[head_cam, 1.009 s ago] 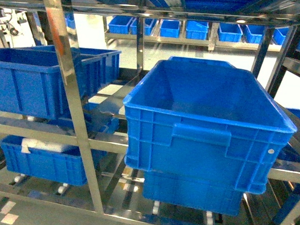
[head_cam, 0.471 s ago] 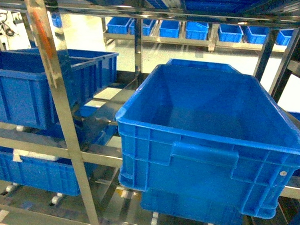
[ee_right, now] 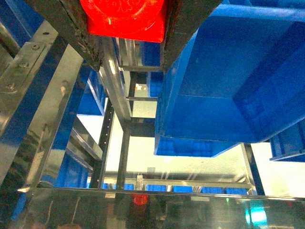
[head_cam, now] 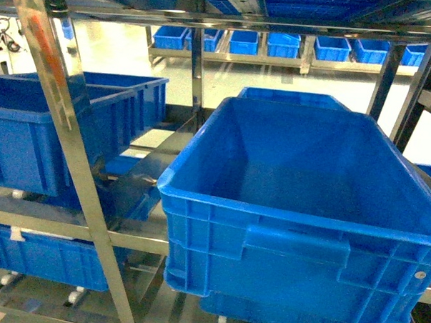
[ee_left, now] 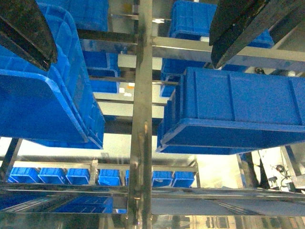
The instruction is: Pick red block from blue box to shelf
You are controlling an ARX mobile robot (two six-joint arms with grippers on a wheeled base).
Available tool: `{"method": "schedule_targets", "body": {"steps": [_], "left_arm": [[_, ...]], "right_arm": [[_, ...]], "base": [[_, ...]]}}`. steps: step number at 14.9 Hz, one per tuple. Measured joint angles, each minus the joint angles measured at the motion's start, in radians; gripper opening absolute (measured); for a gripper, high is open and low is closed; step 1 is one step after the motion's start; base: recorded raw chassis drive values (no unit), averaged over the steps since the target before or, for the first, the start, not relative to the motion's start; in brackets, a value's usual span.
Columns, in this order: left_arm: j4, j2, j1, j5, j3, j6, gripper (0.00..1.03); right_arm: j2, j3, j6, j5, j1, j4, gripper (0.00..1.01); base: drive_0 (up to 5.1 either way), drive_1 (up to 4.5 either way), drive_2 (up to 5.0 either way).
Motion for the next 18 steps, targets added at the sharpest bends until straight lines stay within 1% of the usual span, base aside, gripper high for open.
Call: {"method": "schedule_targets", "body": {"steps": [18], "left_arm": [[0.000,0.000,0.000,0.000,0.000,0.000,0.98]], "right_arm": [[0.000,0.000,0.000,0.000,0.000,0.000,0.29]], "base": [[0.0,0.00,0.0]]}}
